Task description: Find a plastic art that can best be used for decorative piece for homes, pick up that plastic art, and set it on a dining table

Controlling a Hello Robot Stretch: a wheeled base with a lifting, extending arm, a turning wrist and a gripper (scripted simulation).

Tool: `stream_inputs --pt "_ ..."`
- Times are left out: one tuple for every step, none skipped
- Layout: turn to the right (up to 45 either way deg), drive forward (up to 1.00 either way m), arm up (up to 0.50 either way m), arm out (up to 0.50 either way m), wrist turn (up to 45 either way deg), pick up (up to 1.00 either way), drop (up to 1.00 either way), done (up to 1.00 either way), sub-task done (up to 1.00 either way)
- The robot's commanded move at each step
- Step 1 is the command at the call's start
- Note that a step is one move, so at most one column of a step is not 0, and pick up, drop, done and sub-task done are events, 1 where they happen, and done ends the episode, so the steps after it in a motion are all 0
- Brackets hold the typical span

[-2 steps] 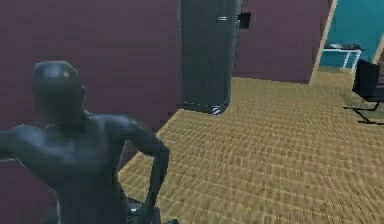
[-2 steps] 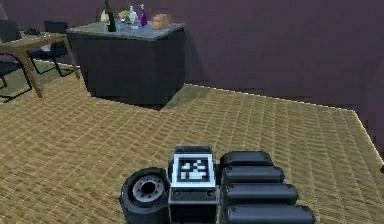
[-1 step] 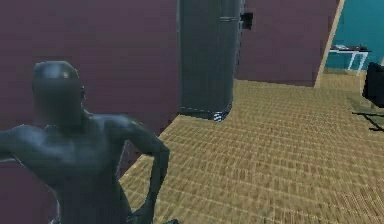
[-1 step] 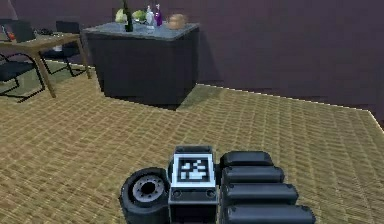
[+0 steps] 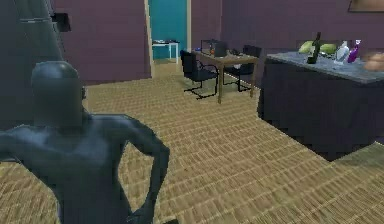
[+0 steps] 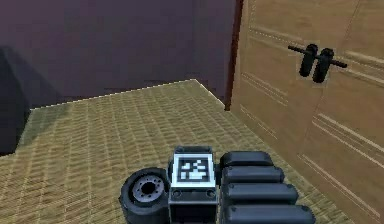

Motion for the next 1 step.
stream_inputs --pt "45.0 0.0 0.0 0.0 0.0 0.0 0.0 0.0 0.0"
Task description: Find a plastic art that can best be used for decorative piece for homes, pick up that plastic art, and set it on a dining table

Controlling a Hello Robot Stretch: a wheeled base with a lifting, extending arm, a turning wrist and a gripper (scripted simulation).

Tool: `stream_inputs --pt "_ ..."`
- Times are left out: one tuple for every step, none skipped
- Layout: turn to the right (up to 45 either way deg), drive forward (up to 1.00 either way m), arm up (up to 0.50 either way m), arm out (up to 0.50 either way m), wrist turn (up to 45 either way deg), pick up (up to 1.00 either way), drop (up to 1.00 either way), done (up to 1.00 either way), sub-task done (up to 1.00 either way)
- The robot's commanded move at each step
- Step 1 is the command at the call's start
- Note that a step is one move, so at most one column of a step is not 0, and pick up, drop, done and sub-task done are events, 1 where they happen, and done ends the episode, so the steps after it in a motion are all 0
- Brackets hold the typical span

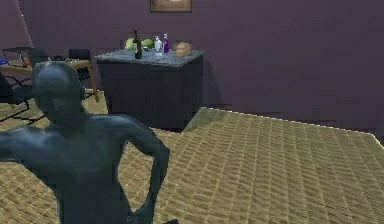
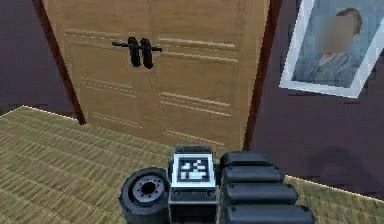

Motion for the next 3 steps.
stream_inputs --pt "18.0 0.0 0.0 0.0 0.0 0.0 0.0 0.0 0.0" --pt "0.0 0.1 0.0 0.0 0.0 0.0 0.0 0.0 0.0" --pt "-45.0 0.0 0.0 0.0 0.0 0.0 0.0 0.0 0.0"
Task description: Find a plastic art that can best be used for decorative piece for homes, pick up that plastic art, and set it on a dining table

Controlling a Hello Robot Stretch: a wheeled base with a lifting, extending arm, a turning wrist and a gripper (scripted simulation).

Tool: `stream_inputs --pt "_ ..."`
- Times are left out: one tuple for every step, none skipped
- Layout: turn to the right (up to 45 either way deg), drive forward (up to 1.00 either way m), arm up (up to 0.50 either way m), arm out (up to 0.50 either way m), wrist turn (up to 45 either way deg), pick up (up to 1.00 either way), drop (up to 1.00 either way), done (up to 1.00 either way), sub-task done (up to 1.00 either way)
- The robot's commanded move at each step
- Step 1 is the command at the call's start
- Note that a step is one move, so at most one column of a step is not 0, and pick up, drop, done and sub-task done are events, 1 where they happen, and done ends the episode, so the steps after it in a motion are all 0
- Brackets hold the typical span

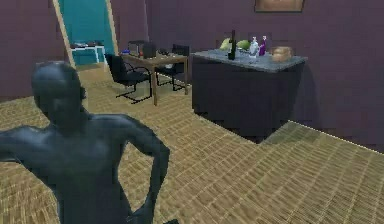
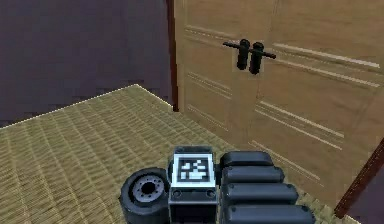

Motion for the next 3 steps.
stream_inputs --pt "-33.0 0.0 0.0 0.0 0.0 0.0 0.0 0.0 0.0" --pt "0.0 1.0 0.0 0.0 0.0 0.0 0.0 0.0 0.0" --pt "-3.0 0.0 0.0 0.0 0.0 0.0 0.0 0.0 0.0"
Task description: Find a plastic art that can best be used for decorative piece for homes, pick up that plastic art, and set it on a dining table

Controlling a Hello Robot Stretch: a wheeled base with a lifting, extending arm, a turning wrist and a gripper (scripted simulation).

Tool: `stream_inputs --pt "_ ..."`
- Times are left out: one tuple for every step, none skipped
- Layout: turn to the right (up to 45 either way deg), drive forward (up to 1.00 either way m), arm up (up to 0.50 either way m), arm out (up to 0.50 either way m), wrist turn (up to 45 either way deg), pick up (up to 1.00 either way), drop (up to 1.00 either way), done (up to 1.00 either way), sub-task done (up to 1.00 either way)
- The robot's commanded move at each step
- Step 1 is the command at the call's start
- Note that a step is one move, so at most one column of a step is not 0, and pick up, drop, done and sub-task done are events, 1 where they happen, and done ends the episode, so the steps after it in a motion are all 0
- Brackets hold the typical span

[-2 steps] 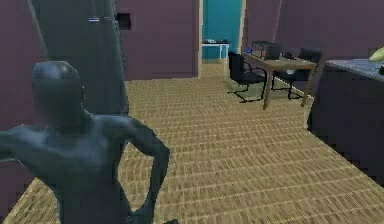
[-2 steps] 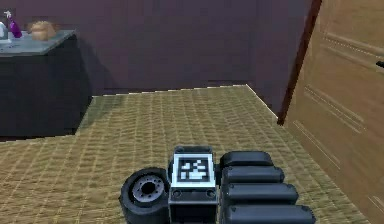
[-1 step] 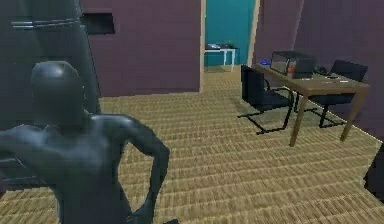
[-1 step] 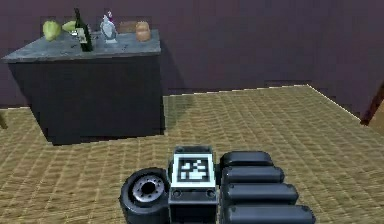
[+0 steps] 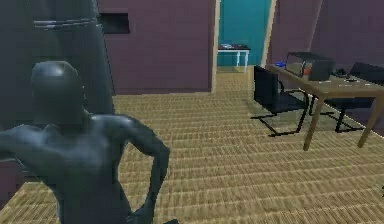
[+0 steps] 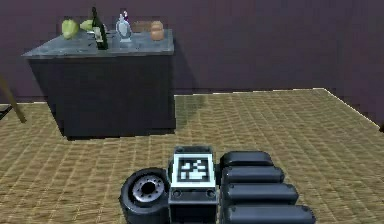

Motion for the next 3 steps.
stream_inputs --pt "0.0 1.0 0.0 0.0 0.0 0.0 0.0 0.0 0.0" --pt "0.0 1.0 0.0 0.0 0.0 0.0 0.0 0.0 0.0" --pt "0.0 0.9 0.0 0.0 0.0 0.0 0.0 0.0 0.0"
